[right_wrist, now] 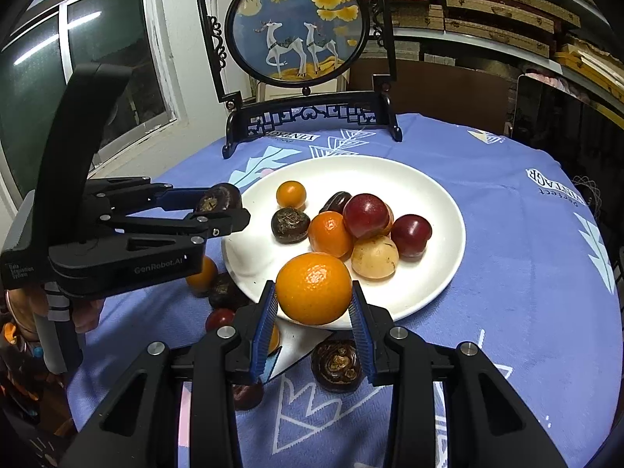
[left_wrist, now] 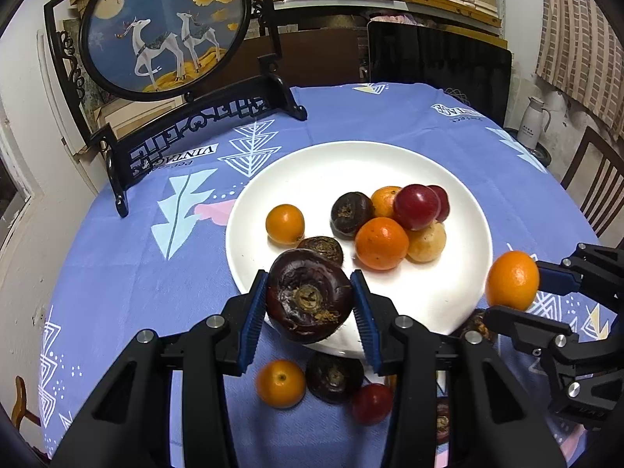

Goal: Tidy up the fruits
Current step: 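Carry both fruits onto the white plate and open both tools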

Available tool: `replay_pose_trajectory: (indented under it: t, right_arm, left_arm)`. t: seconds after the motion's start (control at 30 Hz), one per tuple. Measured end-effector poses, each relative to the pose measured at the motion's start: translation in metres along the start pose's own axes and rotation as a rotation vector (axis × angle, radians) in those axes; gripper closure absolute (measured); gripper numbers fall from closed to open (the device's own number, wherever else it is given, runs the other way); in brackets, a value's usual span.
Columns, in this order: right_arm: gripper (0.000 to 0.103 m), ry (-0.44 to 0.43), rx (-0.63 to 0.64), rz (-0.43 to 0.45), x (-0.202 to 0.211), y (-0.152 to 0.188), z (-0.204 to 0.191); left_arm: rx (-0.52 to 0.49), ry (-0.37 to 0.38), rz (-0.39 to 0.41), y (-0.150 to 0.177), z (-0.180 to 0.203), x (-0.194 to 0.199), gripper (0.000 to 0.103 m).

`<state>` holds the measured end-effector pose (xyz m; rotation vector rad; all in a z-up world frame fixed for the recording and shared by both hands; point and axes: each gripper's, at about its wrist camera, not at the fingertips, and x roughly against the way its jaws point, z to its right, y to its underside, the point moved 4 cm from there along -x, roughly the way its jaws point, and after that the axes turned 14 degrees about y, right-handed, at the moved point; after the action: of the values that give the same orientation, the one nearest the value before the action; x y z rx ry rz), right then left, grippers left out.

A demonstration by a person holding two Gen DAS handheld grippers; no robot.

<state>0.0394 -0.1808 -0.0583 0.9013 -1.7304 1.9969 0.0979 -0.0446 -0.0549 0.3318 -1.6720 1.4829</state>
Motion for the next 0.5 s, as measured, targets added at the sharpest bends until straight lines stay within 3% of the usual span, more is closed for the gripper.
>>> replay_pose_trajectory:
  t: [0.5]
  right_arm:
    - [0.066,-0.001,-0.016,0.018,-0.013,-0.020,0.008]
  left_arm:
    - [0.006,-0.011,-0.019,-0.012,-0.010,-0.018,0.061]
